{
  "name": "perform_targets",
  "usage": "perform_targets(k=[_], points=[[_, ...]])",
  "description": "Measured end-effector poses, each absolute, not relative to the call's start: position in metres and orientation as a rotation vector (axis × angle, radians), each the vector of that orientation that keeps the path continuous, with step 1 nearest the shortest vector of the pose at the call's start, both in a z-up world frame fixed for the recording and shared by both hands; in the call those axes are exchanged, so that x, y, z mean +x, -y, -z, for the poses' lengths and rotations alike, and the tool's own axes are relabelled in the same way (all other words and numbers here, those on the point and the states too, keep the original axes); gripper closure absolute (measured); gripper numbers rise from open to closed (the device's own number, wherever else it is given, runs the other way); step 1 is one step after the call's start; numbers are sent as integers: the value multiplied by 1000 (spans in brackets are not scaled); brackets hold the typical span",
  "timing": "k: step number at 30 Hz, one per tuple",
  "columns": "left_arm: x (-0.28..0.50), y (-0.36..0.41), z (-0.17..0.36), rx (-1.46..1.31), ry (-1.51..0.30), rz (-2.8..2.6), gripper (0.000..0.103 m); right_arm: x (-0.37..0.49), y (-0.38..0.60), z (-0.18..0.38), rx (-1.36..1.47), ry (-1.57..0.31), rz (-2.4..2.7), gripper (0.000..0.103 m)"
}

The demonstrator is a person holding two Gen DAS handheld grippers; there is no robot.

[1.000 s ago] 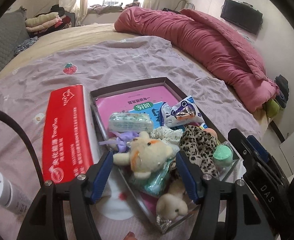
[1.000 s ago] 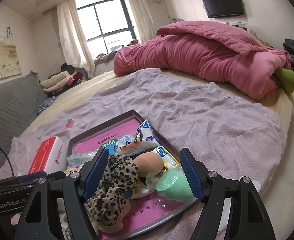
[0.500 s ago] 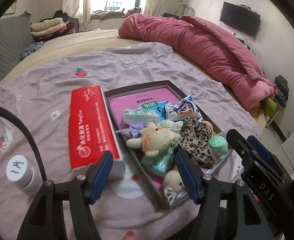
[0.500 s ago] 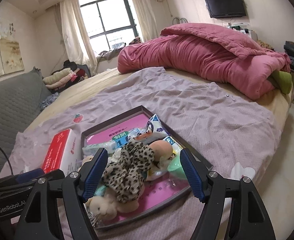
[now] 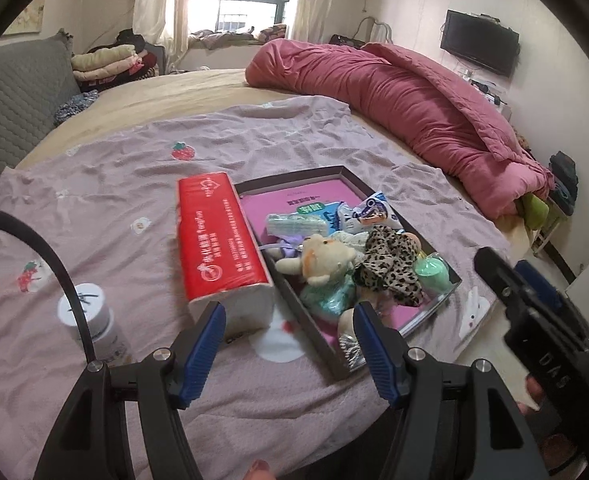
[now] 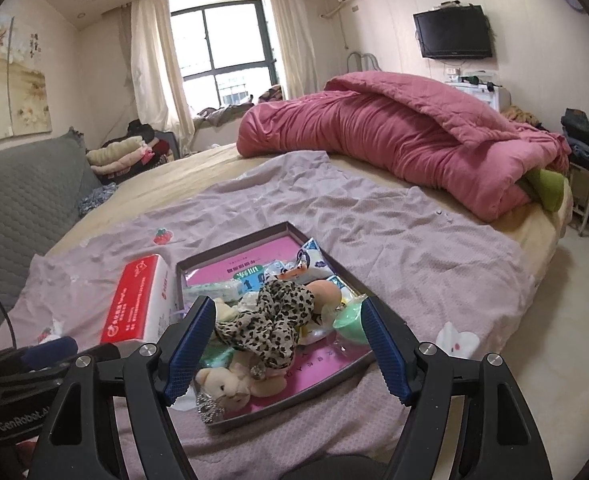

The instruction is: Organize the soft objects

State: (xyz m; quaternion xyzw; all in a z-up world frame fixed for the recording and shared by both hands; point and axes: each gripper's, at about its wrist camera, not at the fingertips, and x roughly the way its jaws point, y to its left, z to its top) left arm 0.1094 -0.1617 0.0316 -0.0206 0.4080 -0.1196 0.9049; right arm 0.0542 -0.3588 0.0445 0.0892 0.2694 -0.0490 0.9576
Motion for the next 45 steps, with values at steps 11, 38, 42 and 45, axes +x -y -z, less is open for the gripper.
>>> perform_targets(k=[11, 38, 42, 45], points=[[89, 147, -35, -62, -854, 226, 37, 34, 353, -53, 237, -660, 66, 27], [47, 159, -21, -16, -893, 226, 37, -17, 335, -50, 208, -715, 26, 26], [45, 158, -20, -21, -899, 223, 37, -24, 336, -53, 219, -692, 30, 26], [44, 157, -19, -25, -902, 219, 37, -26, 337, -51, 226, -704, 30, 26]])
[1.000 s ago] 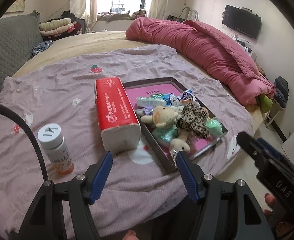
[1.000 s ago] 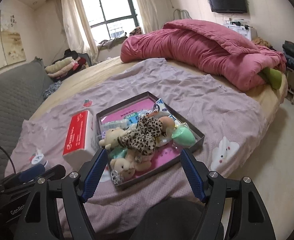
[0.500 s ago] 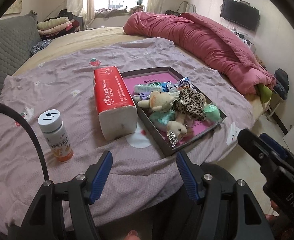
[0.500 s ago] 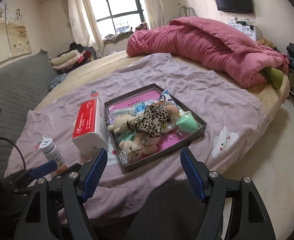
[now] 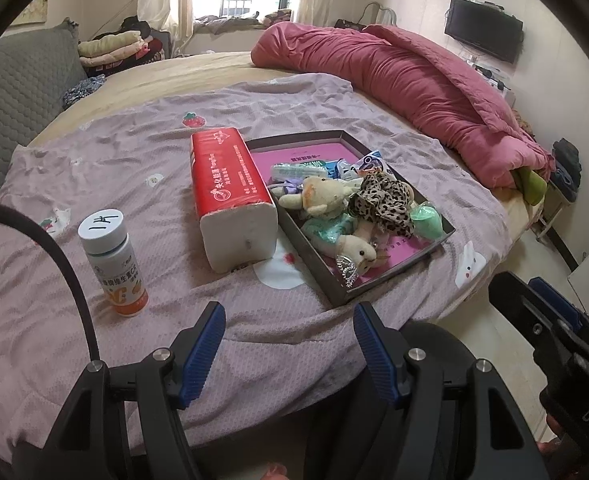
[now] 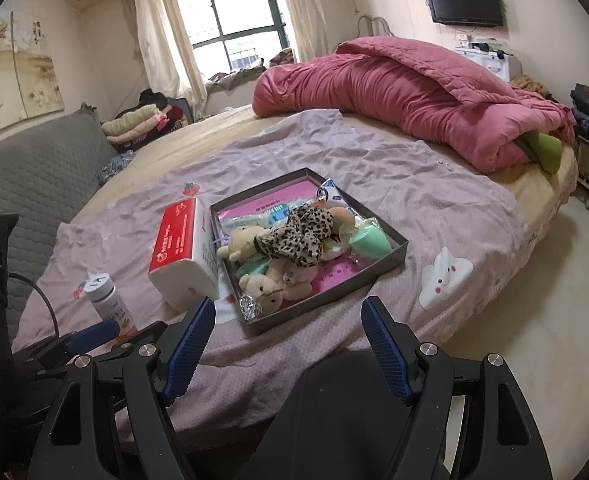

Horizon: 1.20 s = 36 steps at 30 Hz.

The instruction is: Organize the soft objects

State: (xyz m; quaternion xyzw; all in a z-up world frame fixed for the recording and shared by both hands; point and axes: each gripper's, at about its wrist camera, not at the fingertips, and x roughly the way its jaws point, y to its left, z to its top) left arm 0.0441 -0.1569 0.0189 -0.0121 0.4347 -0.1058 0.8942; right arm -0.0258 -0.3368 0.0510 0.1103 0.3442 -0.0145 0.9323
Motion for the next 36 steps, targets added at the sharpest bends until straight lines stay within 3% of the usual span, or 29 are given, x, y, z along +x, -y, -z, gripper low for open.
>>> perform_targets(k=[36], points=[[29, 145, -15, -4, -917, 179, 37, -30, 330, -38, 210, -794, 0, 26]])
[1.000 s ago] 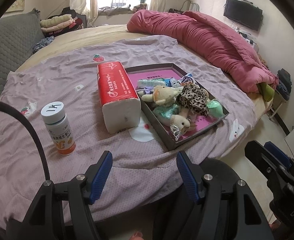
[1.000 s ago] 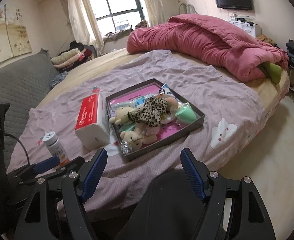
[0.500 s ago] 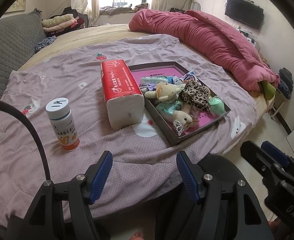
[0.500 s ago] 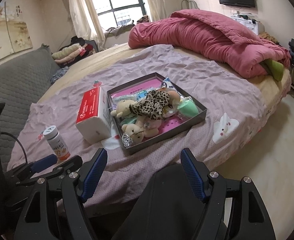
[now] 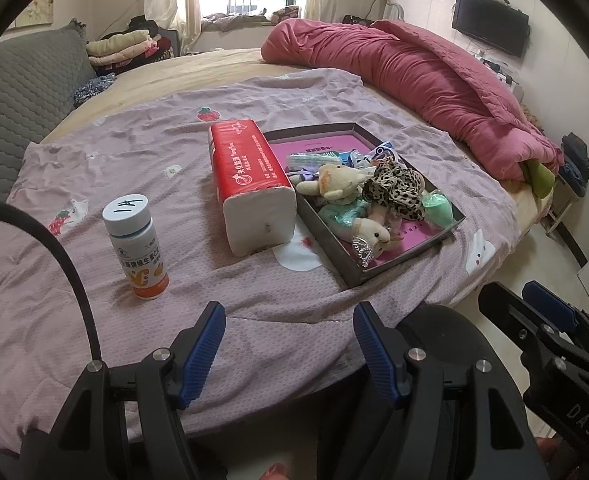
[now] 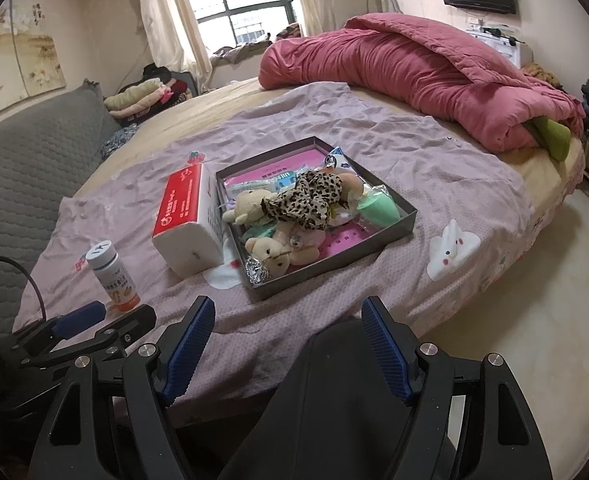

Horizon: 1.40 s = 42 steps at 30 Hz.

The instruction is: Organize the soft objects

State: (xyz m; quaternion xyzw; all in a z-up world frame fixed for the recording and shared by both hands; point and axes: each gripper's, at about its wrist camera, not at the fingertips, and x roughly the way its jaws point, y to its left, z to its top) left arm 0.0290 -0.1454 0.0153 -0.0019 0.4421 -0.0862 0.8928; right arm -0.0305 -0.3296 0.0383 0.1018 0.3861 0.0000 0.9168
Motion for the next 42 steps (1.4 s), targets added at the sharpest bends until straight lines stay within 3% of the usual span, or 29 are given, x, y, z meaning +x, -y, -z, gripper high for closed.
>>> perform_targets(k=[42], points=[[23, 139, -15, 4, -929, 163, 37, -30, 330, -32, 220, -812, 3, 26]])
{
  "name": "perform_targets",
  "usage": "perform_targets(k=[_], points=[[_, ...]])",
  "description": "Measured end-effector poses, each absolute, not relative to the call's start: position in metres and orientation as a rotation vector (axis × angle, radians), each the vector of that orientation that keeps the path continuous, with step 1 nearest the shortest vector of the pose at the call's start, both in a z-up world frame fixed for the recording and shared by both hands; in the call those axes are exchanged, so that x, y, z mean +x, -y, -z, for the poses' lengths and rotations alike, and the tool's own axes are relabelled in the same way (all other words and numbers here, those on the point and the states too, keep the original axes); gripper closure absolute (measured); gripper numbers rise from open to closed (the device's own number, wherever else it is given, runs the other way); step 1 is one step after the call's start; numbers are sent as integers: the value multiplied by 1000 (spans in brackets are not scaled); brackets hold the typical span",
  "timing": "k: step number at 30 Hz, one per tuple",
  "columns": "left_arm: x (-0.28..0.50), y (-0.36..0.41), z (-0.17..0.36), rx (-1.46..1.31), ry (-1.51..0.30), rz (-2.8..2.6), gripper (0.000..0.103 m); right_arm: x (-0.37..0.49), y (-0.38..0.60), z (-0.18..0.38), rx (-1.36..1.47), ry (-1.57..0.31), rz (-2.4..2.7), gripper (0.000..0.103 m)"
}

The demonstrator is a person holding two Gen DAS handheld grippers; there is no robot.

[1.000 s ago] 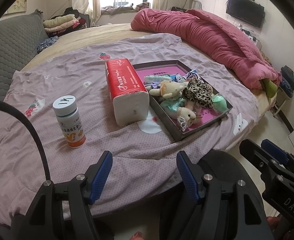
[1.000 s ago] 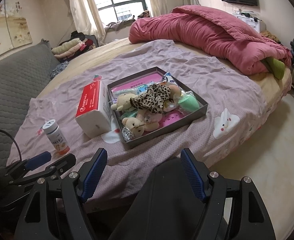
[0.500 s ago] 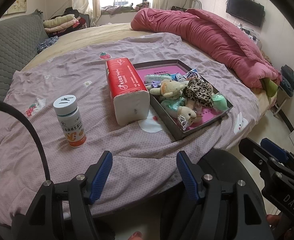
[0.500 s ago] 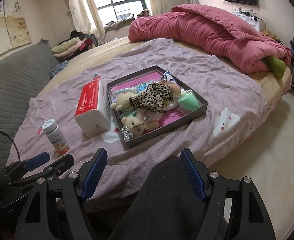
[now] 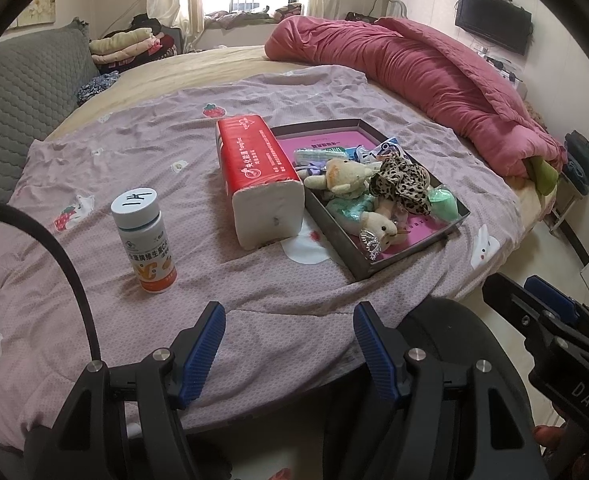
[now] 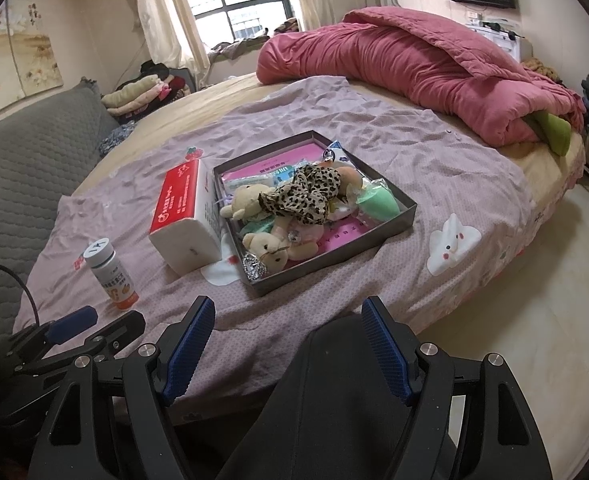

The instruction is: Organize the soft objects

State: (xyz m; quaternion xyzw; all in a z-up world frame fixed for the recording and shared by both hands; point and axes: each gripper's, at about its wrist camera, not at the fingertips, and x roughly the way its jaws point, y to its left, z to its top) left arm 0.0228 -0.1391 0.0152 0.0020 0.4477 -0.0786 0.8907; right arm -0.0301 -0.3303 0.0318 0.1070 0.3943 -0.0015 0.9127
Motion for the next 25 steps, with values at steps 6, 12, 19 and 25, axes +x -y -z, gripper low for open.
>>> perform_targets(k=[6, 12, 19, 25], points=[[23, 139, -15, 3, -930, 162, 37, -29, 330, -32, 219, -814, 2, 26], [22, 139, -15, 3, -934, 164, 37, -29, 330, -32, 219, -815, 3, 26], [22, 139, -14, -3, -940, 162, 37, -28, 333, -33, 221, -808, 9, 26], [22, 127, -7, -27, -955, 169, 37, -27, 314, -55, 130, -733, -13, 26]])
